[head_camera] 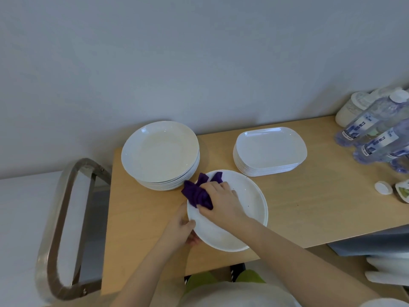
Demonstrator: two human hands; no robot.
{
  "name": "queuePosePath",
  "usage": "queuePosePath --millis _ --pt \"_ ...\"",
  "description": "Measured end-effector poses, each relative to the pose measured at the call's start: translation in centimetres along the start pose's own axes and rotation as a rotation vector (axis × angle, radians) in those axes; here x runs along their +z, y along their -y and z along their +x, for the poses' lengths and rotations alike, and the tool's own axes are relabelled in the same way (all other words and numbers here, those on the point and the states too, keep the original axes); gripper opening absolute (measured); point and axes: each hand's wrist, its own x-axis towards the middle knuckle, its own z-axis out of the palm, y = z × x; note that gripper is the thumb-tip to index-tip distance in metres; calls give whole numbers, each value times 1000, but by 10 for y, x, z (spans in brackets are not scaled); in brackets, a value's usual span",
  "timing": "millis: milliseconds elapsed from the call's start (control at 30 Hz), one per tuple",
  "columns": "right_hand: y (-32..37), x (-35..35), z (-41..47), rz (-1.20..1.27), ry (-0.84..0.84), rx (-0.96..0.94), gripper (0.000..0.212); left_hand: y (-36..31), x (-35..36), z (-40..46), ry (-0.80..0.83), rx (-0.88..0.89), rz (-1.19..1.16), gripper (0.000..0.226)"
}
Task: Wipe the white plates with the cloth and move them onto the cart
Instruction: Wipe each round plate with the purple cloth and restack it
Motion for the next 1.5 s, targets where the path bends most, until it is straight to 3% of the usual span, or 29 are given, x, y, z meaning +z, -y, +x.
queuePosePath --millis 200,333,567,767,967,1167,1500 --pt "-9 7 -32 46 159 -75 39 1 -5 -2 37 24 -46 43" --pt "-28 5 -52 -20 184 10 48 -2 -5 -5 50 33 -59 47" --pt "-47 -12 -50 159 -185 245 42 0 -1 -4 21 -12 -34 58" --pt "-33 -11 -14 84 -265 343 35 0 -3 -3 27 -25 -35 59" --pt "4 -4 4 9 -65 178 48 -1 -5 -3 42 -29 -48 51" --pt "9 0 -16 -15 75 11 36 -1 -8 1 39 -14 -37 42" --pt "-14 6 -90 99 69 -66 37 0 -3 4 -13 -42 14 51"
